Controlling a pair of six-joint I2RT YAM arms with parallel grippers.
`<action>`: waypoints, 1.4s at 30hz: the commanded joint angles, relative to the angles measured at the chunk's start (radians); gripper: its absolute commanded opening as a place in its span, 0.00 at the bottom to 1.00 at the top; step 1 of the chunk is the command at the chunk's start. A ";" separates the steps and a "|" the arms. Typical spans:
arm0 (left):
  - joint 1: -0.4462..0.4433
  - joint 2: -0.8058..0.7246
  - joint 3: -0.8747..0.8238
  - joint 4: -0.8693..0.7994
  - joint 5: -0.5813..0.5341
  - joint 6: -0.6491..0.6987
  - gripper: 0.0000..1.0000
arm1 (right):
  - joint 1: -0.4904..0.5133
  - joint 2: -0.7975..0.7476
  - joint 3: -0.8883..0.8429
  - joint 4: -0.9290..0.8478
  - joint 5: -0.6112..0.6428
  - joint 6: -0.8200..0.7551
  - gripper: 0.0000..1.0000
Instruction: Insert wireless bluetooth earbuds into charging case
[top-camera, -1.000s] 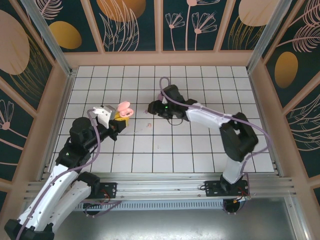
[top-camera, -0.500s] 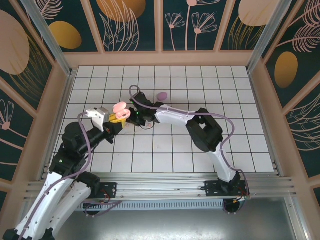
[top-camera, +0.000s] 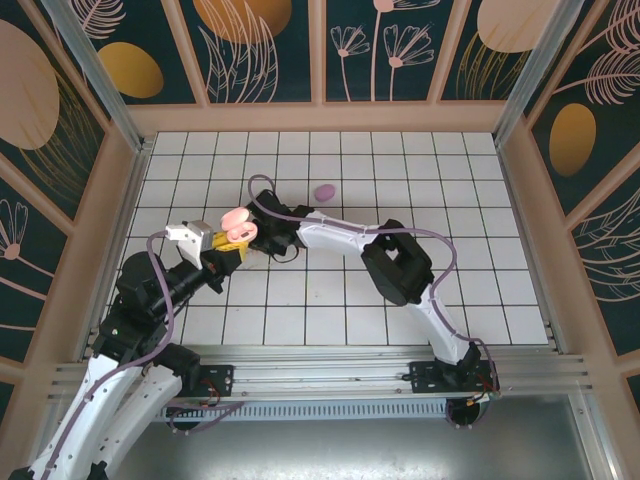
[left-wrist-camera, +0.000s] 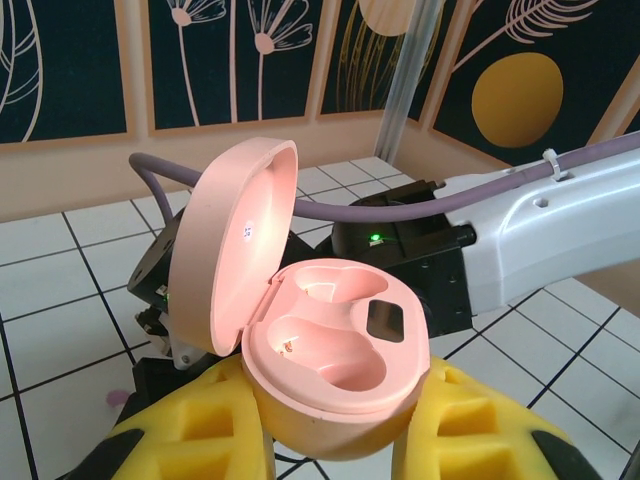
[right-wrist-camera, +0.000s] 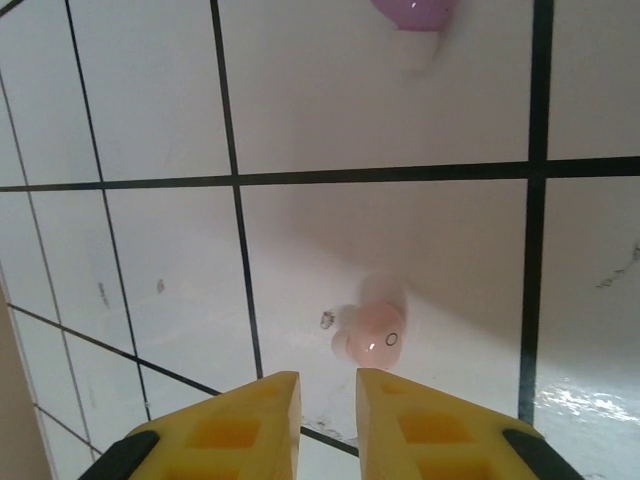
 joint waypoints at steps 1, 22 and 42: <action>0.005 -0.010 0.012 -0.003 -0.005 -0.018 0.06 | 0.013 0.023 0.041 -0.063 0.059 0.008 0.25; 0.005 -0.022 0.017 -0.021 -0.004 0.015 0.07 | 0.021 0.103 0.095 -0.072 0.040 0.009 0.33; 0.005 -0.038 0.018 -0.023 0.001 0.031 0.07 | -0.007 0.128 0.161 -0.116 0.042 -0.104 0.16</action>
